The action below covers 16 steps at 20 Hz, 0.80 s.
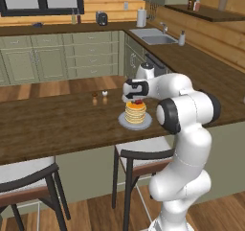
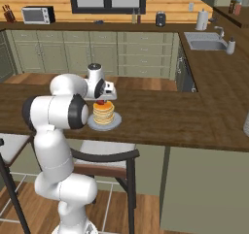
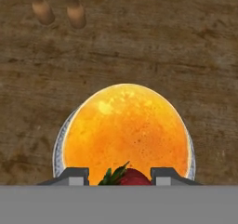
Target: Take the strawberry from the fridge and place it on top of the pancake, located on the dining counter.
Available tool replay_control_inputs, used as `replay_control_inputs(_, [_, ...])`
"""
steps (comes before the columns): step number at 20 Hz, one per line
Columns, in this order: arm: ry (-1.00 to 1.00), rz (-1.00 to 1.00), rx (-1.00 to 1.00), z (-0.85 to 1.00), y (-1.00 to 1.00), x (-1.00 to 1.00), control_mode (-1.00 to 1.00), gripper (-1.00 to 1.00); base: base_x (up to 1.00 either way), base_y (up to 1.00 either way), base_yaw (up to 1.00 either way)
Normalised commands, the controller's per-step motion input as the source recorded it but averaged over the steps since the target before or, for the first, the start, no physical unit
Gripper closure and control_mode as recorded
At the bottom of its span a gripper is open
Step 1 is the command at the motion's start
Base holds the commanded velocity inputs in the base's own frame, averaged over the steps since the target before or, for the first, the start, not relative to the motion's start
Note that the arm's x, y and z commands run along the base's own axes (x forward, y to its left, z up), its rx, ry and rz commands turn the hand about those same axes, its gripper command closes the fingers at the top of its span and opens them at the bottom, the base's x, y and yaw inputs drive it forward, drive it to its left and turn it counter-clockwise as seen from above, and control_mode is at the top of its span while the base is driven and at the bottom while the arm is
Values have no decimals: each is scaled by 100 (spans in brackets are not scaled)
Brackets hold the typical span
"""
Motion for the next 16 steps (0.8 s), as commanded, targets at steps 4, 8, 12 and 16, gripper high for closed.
replay_control_inputs(4, [0,0,0,0,0,3,-100,100,0,0,0])
replay_control_inputs(8, [0,0,0,0,0,14,-100,100,0,0,0])
replay_control_inputs(12, [0,0,0,0,0,16,-100,100,0,0,0])
replay_control_inputs(16, [0,0,0,0,0,10,-100,100,0,0,0])
